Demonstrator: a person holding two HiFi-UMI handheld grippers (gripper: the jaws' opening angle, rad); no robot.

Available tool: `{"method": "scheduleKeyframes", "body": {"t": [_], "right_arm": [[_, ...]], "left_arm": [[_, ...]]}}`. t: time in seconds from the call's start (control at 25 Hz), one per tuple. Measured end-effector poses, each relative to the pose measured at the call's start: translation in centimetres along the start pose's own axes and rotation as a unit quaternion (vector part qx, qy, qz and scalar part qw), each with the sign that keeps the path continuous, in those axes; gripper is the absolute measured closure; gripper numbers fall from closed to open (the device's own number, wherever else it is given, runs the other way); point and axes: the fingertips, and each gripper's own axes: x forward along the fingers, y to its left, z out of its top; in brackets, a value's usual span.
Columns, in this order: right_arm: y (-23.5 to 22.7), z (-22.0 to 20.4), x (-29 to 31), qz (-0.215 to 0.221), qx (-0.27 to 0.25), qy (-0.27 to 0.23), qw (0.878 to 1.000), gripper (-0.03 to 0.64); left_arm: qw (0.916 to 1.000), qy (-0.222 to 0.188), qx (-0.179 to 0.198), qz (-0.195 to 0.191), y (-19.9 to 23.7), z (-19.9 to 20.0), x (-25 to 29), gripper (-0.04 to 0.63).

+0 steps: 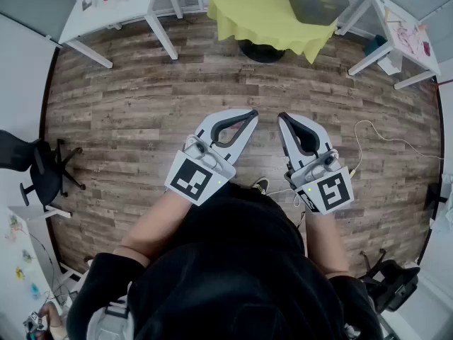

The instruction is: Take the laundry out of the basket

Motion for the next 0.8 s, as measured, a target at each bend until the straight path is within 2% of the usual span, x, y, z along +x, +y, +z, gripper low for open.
{"method": "scheduleKeyframes", "body": {"t": [0.2,0.48,0.68,0.8], "right_arm": [[0.9,0.1,-1.1,0.011,-0.001,-0.002,1.000,0.595],[0.8,-0.4,-0.7,-0.026,0.021,0.007,0.999,0.594],[1.5,-0.7,0.4,-0.040,0.014,0.015,0.999,0.594],[2.2,-0.1,1.0,-0.037,0.028,-0.006,0.999,0.594]], "left_arm": [[1.0000,0.006,0.001,0.000,-1.2,0.1,0.1,0.589],[1.0000,0.002,-0.005,-0.007,-0.7,0.3,-1.0,0.589],[0.9998,0.000,-0.008,-0.018,0.6,0.1,-1.6,0.589],[0.9996,-0.002,-0.007,-0.026,1.4,0.0,-2.1,0.589]]}}
